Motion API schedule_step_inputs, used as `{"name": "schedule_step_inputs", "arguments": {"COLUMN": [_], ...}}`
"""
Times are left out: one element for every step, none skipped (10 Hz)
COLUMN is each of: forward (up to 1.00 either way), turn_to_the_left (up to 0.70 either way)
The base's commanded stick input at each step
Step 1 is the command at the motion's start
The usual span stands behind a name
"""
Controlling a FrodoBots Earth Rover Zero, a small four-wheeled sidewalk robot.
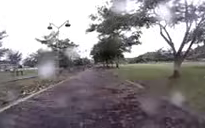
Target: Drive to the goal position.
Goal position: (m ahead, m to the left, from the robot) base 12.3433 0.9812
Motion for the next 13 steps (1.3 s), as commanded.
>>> {"name": "schedule_step_inputs", "arguments": {"forward": [0.70, 0.70, 0.70, 0.70, 0.70, 0.70, 0.70, 0.70, 0.70, 0.70, 0.70, 0.70, 0.70], "turn_to_the_left": [0.00, 0.00, 0.00, 0.00, 0.00, 0.00, 0.00, 0.00, 0.00, 0.00, 0.00, 0.00, 0.00]}}
